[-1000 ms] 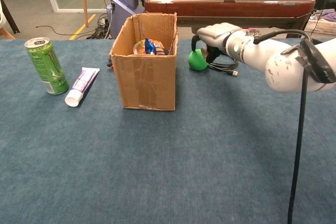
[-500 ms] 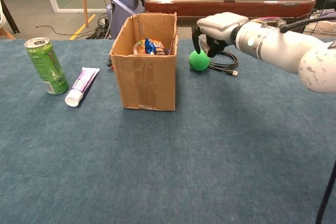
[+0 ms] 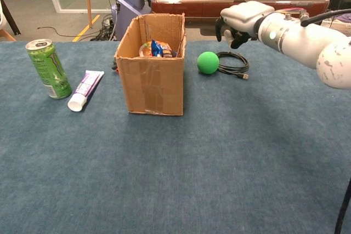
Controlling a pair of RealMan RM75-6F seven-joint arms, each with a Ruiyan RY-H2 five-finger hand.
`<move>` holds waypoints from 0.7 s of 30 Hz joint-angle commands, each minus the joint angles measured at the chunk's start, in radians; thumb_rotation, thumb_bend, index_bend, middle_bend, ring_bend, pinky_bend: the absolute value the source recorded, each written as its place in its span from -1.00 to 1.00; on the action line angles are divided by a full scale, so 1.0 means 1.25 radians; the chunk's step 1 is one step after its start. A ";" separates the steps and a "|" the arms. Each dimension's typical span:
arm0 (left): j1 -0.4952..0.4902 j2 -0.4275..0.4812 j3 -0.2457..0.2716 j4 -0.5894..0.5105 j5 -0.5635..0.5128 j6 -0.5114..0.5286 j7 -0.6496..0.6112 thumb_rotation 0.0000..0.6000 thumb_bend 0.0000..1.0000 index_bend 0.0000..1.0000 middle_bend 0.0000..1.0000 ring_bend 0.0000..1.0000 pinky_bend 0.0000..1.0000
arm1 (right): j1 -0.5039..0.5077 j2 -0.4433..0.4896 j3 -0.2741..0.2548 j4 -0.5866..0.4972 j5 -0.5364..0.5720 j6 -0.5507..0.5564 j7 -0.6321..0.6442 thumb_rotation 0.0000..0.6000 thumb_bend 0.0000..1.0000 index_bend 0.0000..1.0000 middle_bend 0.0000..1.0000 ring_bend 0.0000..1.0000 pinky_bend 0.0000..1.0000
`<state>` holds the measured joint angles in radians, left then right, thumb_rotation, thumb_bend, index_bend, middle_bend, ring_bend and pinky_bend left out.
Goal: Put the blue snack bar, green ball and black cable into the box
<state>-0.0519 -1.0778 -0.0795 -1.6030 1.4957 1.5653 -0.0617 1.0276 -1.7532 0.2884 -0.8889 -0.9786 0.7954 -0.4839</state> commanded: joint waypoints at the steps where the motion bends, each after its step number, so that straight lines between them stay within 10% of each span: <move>1: 0.001 0.001 0.000 -0.001 0.001 0.001 -0.002 1.00 -0.85 0.13 -0.08 -0.25 0.36 | 0.025 -0.045 0.017 0.081 0.015 -0.024 0.014 1.00 0.66 -0.30 1.00 1.00 1.00; 21: 0.006 0.009 0.002 -0.006 0.008 0.011 -0.017 1.00 -0.85 0.13 -0.08 -0.25 0.36 | 0.119 -0.203 0.050 0.411 0.012 -0.194 0.104 1.00 0.66 -0.36 1.00 1.00 1.00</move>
<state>-0.0450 -1.0664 -0.0767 -1.6105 1.5052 1.5789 -0.0836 1.1672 -1.9921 0.3488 -0.3935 -0.9561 0.5677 -0.3663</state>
